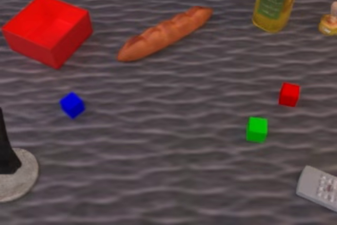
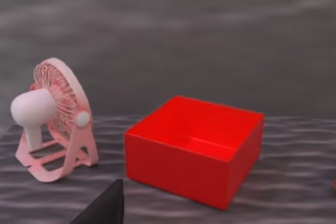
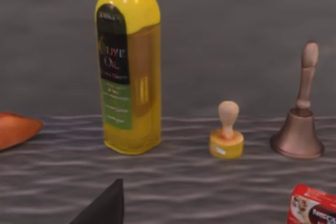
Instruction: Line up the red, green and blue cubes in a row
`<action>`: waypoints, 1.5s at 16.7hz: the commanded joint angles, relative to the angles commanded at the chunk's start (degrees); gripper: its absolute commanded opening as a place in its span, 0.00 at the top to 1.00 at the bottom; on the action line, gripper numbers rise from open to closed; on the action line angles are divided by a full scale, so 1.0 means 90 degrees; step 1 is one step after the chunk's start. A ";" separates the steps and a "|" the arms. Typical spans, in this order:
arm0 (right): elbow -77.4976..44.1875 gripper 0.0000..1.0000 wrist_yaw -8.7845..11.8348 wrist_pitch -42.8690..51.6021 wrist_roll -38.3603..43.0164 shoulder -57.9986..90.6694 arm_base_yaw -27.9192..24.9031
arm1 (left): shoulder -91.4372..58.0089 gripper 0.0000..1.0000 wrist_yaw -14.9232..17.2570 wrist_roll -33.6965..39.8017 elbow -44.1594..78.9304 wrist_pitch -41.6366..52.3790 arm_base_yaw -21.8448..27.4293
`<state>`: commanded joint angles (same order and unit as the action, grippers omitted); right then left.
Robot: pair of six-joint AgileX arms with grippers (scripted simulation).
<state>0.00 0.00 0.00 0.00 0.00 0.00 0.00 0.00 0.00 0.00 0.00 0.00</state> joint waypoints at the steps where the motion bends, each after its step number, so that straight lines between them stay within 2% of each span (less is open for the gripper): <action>1: 0.0000 0.00 0.0000 0.0000 0.0000 0.0000 0.0000 | 0.0000 0.00 0.0000 0.0000 0.0000 0.0000 0.0000; 5: -0.0377 0.00 0.0016 0.0257 -0.0239 0.0389 -0.0060 | 0.0000 0.00 0.0000 0.0000 0.0000 0.0000 0.0000; 9: -0.1761 0.00 0.0021 0.1120 -0.1038 0.1838 -0.0211 | 0.0000 0.00 0.0000 0.0000 0.0000 0.0000 0.0000; 20: -0.7746 0.00 -0.0036 0.4959 -0.4504 0.9472 -0.0814 | 0.0000 0.00 0.0000 0.0000 0.0000 0.0000 0.0000; 25: -1.0095 0.00 -0.0041 0.6475 -0.5874 1.2284 -0.1069 | 0.0000 0.00 0.0000 0.0000 0.0000 0.0000 0.0000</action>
<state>-90.86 -0.37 58.28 -52.87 110.55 -9.62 0.00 0.00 0.00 0.00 0.00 0.00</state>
